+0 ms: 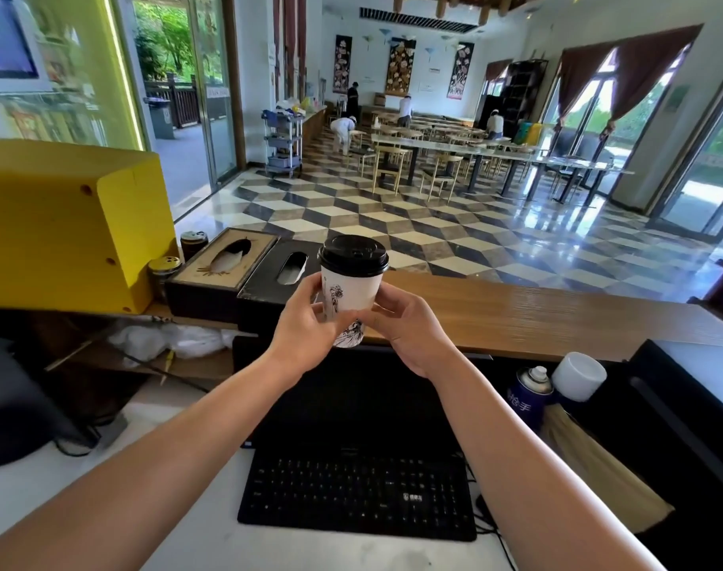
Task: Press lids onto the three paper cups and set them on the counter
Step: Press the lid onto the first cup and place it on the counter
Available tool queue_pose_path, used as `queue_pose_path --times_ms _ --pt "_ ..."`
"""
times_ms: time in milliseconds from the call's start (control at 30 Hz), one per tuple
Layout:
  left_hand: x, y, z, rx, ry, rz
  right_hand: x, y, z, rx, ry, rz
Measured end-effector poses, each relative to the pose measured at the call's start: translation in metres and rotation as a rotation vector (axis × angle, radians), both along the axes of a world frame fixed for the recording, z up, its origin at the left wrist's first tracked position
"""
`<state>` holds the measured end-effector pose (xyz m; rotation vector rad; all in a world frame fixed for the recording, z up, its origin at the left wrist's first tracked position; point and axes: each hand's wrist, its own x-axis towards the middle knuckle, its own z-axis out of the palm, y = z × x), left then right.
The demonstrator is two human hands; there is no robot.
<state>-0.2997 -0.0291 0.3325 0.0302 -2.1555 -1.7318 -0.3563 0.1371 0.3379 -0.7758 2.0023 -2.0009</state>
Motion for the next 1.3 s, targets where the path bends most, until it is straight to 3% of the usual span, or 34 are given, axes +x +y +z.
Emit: queue_pose_path --times_ms 233,467,767,1300 --pt "-0.02 -0.009 0.012 -0.064 -0.061 -0.113 -0.016 0.016 0.0 0.08 0.082 -0.094" --pt "-0.045 0.0 0.02 -0.119 -0.039 -0.097 -0.042 0.02 0.011 0.154 0.14 -0.238" --pt "-0.08 0.004 0.011 -0.229 0.006 -0.108 -0.068 0.018 -0.001 0.143 0.093 -0.345" --pt "-0.099 0.007 -0.053 -0.285 -0.171 -0.012 -0.068 0.001 -0.039 0.312 0.012 -0.455"
